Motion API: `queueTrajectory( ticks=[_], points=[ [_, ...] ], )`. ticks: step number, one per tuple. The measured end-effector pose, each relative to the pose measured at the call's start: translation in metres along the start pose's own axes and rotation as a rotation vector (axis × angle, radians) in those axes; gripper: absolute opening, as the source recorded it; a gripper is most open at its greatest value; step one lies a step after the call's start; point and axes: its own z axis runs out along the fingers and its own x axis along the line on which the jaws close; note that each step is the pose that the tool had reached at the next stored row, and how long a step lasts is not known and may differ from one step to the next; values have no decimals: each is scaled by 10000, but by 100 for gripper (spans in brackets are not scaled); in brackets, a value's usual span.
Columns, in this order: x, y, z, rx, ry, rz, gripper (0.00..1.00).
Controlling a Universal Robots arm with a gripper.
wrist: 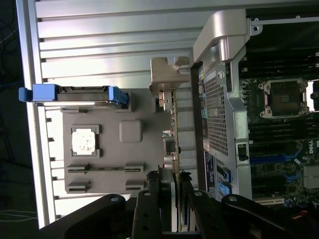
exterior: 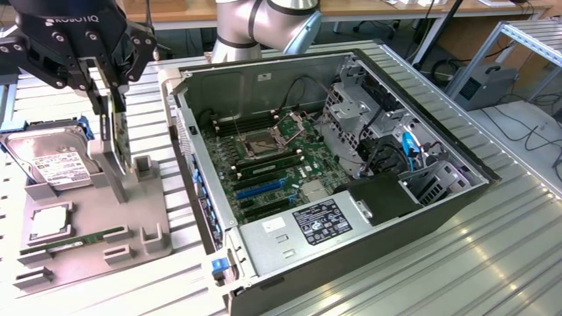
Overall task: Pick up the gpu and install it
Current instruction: 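Pick up the gpu and move the gpu toward the slot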
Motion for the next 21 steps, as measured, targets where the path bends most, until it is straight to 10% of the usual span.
queueTrajectory(
  ticks=[21],
  points=[
    [-2,4,-97,0,-1,0,27]
  ],
)
